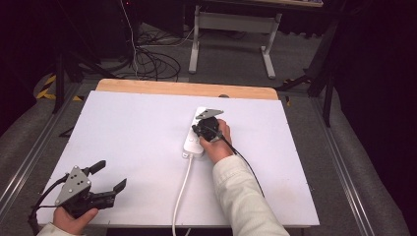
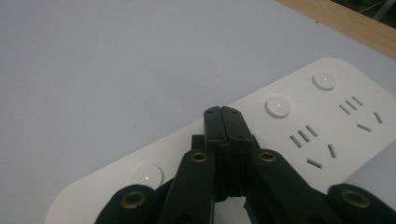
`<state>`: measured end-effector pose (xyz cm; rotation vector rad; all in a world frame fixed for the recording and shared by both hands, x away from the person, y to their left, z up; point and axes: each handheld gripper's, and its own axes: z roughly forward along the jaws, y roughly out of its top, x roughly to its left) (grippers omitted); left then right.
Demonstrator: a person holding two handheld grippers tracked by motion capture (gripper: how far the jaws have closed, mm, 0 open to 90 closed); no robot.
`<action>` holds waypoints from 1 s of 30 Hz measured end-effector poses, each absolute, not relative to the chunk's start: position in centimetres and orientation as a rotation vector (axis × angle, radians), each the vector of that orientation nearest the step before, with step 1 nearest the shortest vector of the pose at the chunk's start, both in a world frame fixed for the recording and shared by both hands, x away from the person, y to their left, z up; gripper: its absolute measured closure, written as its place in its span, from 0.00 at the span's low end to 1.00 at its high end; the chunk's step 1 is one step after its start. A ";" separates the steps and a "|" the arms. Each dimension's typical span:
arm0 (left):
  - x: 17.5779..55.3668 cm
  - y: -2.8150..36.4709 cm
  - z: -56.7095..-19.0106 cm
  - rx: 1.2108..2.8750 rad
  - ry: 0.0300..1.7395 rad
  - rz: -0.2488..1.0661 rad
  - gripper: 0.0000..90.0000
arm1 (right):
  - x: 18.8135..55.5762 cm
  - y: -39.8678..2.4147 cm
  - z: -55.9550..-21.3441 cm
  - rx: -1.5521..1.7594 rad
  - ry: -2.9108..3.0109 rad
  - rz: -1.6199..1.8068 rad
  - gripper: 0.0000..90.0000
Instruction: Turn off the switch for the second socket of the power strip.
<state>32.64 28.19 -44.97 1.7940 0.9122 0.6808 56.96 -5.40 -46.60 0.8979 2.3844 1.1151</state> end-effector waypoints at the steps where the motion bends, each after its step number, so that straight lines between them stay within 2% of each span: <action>1: 32.6 28.2 -45.0 1.794 0.913 0.681 0.16 | 57.0 -5.4 -46.6 0.904 2.384 1.115 1.00; 9: 32.7 28.2 -45.0 1.793 0.919 0.686 0.16 | 56.9 -5.3 -46.5 0.921 2.374 1.110 1.00; 30: 32.6 28.2 -45.0 1.789 0.921 0.689 0.16 | 54.9 -5.4 -42.2 0.846 2.278 1.296 1.00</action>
